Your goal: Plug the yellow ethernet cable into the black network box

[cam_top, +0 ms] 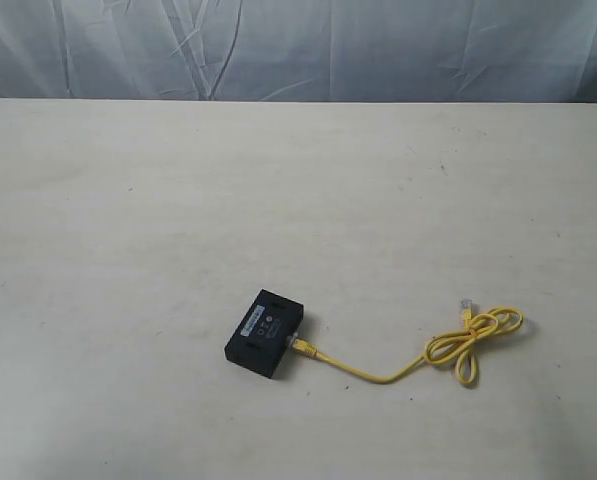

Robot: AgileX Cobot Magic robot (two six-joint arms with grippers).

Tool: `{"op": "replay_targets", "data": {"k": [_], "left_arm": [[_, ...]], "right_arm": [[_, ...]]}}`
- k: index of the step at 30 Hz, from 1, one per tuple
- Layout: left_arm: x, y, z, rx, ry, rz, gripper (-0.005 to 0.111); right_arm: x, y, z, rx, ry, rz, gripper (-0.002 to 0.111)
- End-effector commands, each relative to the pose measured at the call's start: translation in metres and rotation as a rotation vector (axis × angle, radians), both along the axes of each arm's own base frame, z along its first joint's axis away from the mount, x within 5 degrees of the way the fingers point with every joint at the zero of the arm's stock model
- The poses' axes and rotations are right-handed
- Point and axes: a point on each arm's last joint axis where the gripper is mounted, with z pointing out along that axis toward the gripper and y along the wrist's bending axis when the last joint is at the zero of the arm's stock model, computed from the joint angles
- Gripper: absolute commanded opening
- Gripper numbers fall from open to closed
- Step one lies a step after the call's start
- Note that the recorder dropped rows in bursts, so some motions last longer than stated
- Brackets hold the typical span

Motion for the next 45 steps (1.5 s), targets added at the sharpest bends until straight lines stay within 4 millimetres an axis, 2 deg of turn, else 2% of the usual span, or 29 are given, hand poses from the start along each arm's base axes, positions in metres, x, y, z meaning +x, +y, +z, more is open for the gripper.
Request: {"op": "replay_targets", "data": {"k": [1,11,45], "left_arm": [[0.0,0.0006,-0.0002,0.015,-0.014,0.004,0.0],[0.0002,0.0043,-0.0002,0.033,-0.015,0.064,0.0],[0.0002,0.0043,-0.0002,0.033,-0.015,0.064,0.0]], "right_arm": [[-0.0001,-0.0002,0.0007,0.001,-0.015,-0.003,0.0],[-0.0001,-0.0002,0.0007,0.001,-0.015,-0.003,0.0],[-0.0001,-0.0002,0.0007,-0.001,-0.014,-0.003,0.0]]}}
